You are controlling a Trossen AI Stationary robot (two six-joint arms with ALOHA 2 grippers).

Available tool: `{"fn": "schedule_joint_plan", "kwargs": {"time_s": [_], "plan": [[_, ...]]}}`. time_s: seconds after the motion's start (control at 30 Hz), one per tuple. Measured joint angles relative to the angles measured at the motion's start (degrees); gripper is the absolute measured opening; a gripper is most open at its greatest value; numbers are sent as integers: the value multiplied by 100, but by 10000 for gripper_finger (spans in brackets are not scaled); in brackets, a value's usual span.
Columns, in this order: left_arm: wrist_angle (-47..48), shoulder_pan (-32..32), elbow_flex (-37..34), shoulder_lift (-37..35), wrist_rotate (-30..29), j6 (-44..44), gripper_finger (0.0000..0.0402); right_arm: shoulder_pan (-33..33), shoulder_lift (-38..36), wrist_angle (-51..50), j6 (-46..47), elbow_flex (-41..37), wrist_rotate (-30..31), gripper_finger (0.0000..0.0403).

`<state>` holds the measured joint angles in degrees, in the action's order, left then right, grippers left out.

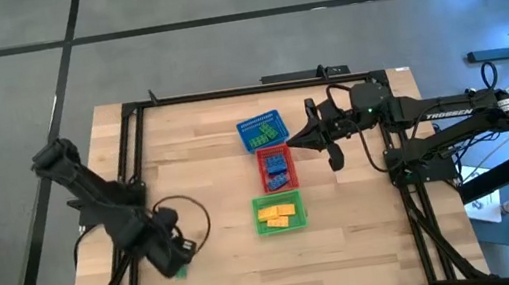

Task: Sort & place blocks by color
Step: Put the green game piece into the blue basket

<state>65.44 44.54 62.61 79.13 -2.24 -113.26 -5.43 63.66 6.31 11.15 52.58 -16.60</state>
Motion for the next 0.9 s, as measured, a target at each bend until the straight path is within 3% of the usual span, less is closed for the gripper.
{"fn": "schedule_joint_plan", "kwargs": {"time_s": [0.37, 0.9], "plan": [[-901, 499, 0, 1067, 30, -1212, 177, 0, 0, -70, -139, 0, 0, 1], [-1711, 499, -717, 1217, 180, -1372, 177, 0, 0, -148, -230, 0, 0, 1]]}}
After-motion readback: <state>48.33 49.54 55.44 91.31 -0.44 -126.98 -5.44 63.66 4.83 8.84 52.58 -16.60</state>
